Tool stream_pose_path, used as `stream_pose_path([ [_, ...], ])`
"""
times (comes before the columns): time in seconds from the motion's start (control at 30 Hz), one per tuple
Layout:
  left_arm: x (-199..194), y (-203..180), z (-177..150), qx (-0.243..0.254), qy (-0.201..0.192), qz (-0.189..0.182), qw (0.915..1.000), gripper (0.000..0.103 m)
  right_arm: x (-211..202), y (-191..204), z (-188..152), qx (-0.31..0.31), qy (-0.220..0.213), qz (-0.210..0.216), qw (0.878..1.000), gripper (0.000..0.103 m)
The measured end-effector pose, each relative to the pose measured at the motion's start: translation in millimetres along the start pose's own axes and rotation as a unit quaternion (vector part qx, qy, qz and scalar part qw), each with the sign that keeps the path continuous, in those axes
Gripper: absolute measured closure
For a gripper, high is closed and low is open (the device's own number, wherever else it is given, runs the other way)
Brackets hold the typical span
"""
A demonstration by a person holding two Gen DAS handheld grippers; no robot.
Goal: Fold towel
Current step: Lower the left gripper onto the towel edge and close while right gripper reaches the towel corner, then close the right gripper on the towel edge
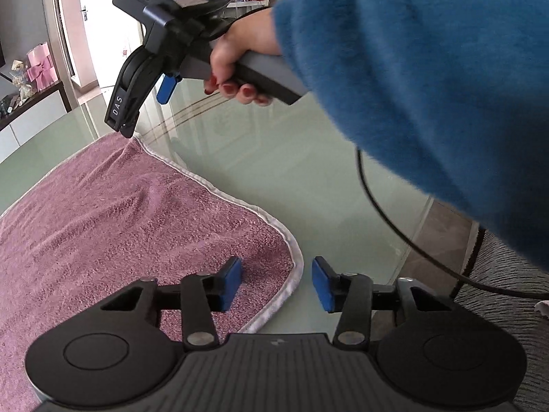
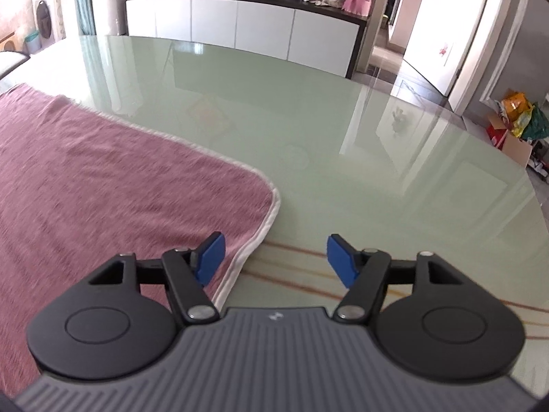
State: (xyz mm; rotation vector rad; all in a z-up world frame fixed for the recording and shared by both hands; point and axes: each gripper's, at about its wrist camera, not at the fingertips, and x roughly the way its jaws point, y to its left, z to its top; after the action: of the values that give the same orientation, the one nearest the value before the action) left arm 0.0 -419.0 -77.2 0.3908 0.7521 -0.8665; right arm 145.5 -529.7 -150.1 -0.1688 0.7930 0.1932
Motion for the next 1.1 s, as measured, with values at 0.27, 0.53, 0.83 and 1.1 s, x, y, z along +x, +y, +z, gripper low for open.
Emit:
stream_pose_path([
  [0.27,-10,11,-1,-0.038,0.0,-0.011,0.9992,0.088,26,-11,12,0.039,-0.002,-0.002,0.999,0.052],
  [0.53,-7,26,3,-0.072,0.002,-0.035,0.9968,0.091,38,-8,20,0.044,-0.001,0.024,0.999,0.067],
  [0.83,3,37,2,-0.087,0.0,-0.05,0.9949,0.091,39,-3,19,0.06,-0.005,0.041,0.997,0.094],
  [1.1,0,50,6,-0.106,-0.005,-0.061,0.9925,0.093,34,7,28,0.05,-0.021,0.024,0.998,0.097],
])
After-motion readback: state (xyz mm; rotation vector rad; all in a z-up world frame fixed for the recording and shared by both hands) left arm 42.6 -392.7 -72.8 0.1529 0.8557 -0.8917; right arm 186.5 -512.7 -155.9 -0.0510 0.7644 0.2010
